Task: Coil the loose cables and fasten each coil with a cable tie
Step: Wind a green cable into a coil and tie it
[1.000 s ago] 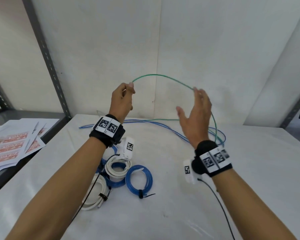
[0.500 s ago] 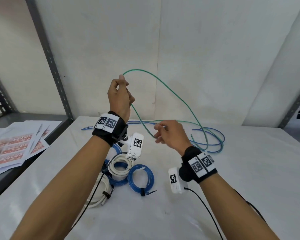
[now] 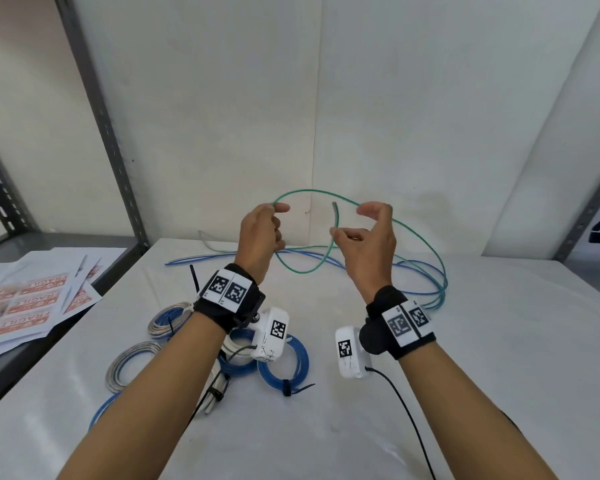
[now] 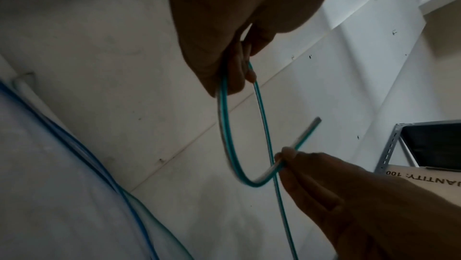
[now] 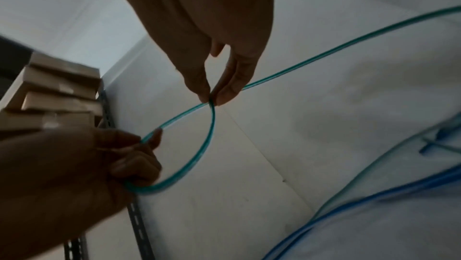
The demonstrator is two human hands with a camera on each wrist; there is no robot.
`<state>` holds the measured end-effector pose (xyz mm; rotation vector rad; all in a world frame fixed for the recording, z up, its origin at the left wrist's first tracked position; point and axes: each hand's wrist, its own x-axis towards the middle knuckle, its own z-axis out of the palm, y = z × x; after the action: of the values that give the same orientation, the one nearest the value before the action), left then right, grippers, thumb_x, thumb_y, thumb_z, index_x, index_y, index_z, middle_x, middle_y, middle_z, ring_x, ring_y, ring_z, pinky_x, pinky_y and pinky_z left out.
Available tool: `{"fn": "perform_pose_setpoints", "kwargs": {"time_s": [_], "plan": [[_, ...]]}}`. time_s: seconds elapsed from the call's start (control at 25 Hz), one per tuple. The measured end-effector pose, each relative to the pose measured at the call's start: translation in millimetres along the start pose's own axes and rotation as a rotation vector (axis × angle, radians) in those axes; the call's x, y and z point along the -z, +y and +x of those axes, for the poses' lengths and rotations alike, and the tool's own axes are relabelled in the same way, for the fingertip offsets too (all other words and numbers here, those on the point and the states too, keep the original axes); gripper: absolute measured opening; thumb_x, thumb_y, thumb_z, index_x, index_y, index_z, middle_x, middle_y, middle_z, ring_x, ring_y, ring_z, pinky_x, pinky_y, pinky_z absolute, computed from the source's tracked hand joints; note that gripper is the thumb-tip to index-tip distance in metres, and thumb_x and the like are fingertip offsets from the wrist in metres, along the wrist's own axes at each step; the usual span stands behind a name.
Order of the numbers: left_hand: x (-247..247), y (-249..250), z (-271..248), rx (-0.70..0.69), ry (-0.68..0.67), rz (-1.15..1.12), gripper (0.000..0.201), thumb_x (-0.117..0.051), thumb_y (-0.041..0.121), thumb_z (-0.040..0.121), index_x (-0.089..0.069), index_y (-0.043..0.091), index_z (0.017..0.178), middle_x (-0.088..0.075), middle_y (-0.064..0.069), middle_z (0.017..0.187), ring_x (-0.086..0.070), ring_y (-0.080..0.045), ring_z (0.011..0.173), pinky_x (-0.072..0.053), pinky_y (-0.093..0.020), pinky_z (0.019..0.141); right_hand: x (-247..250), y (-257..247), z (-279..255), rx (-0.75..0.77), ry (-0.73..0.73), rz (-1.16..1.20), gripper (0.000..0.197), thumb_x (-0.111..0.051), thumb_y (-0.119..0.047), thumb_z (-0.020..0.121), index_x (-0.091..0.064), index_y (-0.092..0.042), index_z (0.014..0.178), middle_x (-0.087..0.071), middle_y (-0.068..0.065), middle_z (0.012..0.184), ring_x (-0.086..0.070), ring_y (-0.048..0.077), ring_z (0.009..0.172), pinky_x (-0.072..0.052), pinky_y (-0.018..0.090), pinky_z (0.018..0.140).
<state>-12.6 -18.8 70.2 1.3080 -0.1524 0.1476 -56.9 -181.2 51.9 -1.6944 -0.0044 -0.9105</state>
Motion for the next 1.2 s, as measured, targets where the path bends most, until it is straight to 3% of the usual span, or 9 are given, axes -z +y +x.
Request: {"fn": "perform_pose_setpoints", "kwargs": {"time_s": [0.16,0.36,0.48,0.6,0.68,0.76,0.88,1.08,1.2], "plan": [[10.2,-3.6,-8.7,-0.078,-0.26,0.089,0.029,-0.041,0.018,0.109,-0.067,0.011,0.122,-0.049,0.0,0.08,-0.046,-0.009,0.064,-0.037,-0.021,0.054,4.8,0.4,6.0,0.256,-0.134,-0.179,0.02,-0.066,-0.001,0.092,-0.076,-0.013,0.105,-0.071,-0.007,0.095,-0.065,0.002,0.083,-0.049,0.015,0.075],[16.2,2.8,-18.1,-0.04,-0.514,0.288,0.029,-0.046,0.02,0.108,-0.068,0.005,0.119,-0.072,-0.014,0.101,-0.069,-0.019,0.083,-0.055,-0.026,0.068,2.7,-5.4,-0.2,0.581,-0.341,-0.423,0.028,-0.06,0.006,0.089,-0.078,-0.011,0.101,-0.067,0.006,0.094,-0.062,0.024,0.087,-0.052,0.035,0.076],[21.3,5.2,-19.9,0.033,-0.605,0.303,0.024,-0.054,0.012,0.104,-0.068,-0.003,0.117,-0.073,-0.013,0.09,-0.071,-0.02,0.074,-0.059,-0.027,0.071,5.2,-10.7,-2.6,0.451,-0.341,-0.301,0.021,-0.068,0.007,0.086,-0.069,-0.009,0.1,-0.063,0.003,0.094,-0.065,0.017,0.08,-0.057,0.038,0.073],[25.6,5.3,-19.7,0.072,-0.671,0.395,0.024,-0.059,0.009,0.101,-0.066,-0.008,0.117,-0.073,-0.018,0.091,-0.073,-0.025,0.078,-0.06,-0.03,0.074,10.2,-12.3,-2.3,0.39,-0.409,-0.38,0.034,-0.073,-0.003,0.088,-0.07,-0.016,0.12,-0.057,0.0,0.106,-0.062,0.012,0.08,-0.054,0.028,0.079],[28.0,8.0,-17.9,0.062,-0.685,0.435,0.023,-0.06,0.01,0.1,-0.067,-0.008,0.113,-0.074,-0.019,0.092,-0.073,-0.029,0.084,-0.061,-0.033,0.078,10.9,-9.9,-0.2,0.515,-0.409,-0.611,0.021,-0.073,-0.023,0.092,-0.076,-0.023,0.113,-0.062,-0.003,0.11,-0.056,0.017,0.092,-0.042,0.031,0.085],[31.7,11.3,-16.8,0.049,-0.715,0.464,0.023,-0.06,0.012,0.101,-0.068,-0.006,0.112,-0.075,-0.019,0.094,-0.074,-0.031,0.087,-0.061,-0.034,0.081,13.6,-9.5,5.3,0.501,-0.47,-0.651,0.014,-0.072,-0.037,0.091,-0.076,-0.028,0.101,-0.069,-0.01,0.108,-0.056,0.015,0.101,-0.034,0.03,0.089],[37.9,12.3,-15.5,0.03,-0.73,0.459,0.023,-0.059,0.012,0.101,-0.068,-0.006,0.112,-0.076,-0.018,0.092,-0.074,-0.029,0.086,-0.06,-0.033,0.08,16.7,-15.5,12.1,0.179,-0.588,-0.281,0.007,-0.078,-0.027,0.089,-0.076,-0.021,0.092,-0.072,-0.007,0.092,-0.065,0.01,0.086,-0.046,0.023,0.079],[45.5,8.4,-15.0,-0.05,-0.629,0.328,0.017,-0.054,0.007,0.102,-0.069,-0.001,0.108,-0.075,-0.012,0.086,-0.074,-0.021,0.079,-0.06,-0.03,0.079,14.6,-12.6,13.7,0.118,-0.35,-0.127,0.005,-0.077,-0.023,0.089,-0.078,-0.018,0.089,-0.073,-0.008,0.09,-0.063,0.006,0.08,-0.05,0.02,0.073],[44.3,7.2,-12.8,-0.064,-0.551,0.211,0.018,-0.054,0.007,0.102,-0.068,-0.002,0.109,-0.076,-0.01,0.085,-0.075,-0.021,0.079,-0.061,-0.031,0.078,11.9,-6.1,6.5,-0.07,-0.452,0.073,0.004,-0.072,-0.017,0.094,-0.074,-0.013,0.094,-0.076,0.002,0.091,-0.067,0.011,0.078,-0.051,0.021,0.066]]}}
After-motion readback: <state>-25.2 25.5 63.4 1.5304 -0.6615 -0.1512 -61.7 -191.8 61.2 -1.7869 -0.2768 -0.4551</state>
